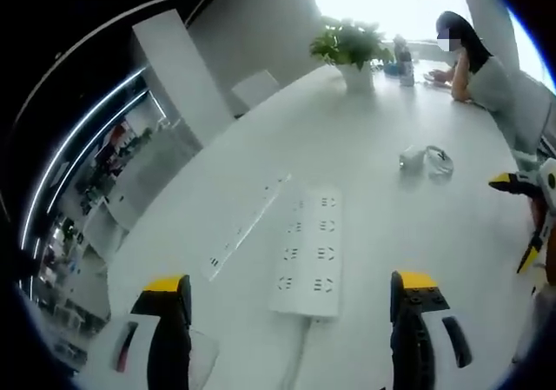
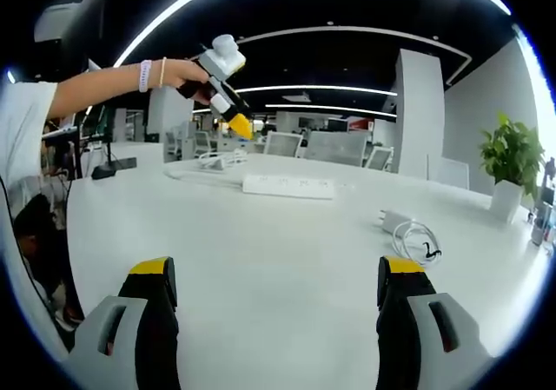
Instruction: Straighten the power strip on the desk, plug the charger into it
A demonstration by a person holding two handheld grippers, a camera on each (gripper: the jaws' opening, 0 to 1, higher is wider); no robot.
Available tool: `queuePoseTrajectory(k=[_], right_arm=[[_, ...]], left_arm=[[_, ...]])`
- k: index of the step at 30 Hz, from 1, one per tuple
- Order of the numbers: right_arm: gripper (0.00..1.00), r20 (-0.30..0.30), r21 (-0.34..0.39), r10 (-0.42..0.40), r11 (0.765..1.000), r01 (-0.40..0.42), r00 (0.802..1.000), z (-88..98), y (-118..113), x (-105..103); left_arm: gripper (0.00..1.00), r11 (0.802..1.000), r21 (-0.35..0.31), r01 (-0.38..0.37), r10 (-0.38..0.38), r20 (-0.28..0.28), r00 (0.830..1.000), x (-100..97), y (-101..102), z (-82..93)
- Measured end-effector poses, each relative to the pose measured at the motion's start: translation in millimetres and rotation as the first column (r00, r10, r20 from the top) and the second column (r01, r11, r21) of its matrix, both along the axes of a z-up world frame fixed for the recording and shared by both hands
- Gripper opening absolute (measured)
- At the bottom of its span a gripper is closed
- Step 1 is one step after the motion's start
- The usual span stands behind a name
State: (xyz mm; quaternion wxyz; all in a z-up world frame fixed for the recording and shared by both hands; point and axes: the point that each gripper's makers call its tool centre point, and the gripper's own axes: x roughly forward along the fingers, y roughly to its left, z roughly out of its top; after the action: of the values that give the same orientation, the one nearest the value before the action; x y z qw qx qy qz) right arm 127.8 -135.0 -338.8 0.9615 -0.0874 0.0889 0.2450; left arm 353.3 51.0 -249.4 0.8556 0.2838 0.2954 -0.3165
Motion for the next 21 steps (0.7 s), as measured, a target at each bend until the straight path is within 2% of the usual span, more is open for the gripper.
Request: queuePoseTrajectory(k=[5, 14, 17, 19, 21], right_arm=[[0.95, -0.003, -0.002, -0.008, 1.0, 0.008, 1.0, 0.1, -3.7, 1.5], [0.95, -0.009, 0.002, -0.011, 1.0, 0.011, 1.0, -1.5, -5.7, 1.1], [0.95, -0.011, 0.005, -0.013, 1.0, 0.013, 1.0, -1.7, -6.0, 0.7], [0.95, -0.013, 0.003, -0.014, 1.0, 0.014, 1.0, -2.0, -6.2, -0.3], [0.95, -0.013, 0.001, -0.016, 1.0, 0.016, 1.0, -2.1, -6.3, -1.3]], left_arm=[[0.98, 1.0, -0.02, -0.018, 0.018, -0.024, 1.0, 6.7, -1.8, -3.5], [0.98, 0.999, 0.035, -0.015, 0.017, -0.069, 0.997, 11.0, 1.8, -26.6], [0.99, 1.0, 0.013, -0.025, 0.026, -0.101, 0.995, 13.5, 0.1, -32.2], [0.99, 0.999, -0.037, -0.035, 0.029, -0.143, 0.989, 11.6, -5.3, -35.3], [0.99, 0.998, -0.044, -0.042, 0.035, -0.149, 0.988, 14.5, -5.0, -36.5]])
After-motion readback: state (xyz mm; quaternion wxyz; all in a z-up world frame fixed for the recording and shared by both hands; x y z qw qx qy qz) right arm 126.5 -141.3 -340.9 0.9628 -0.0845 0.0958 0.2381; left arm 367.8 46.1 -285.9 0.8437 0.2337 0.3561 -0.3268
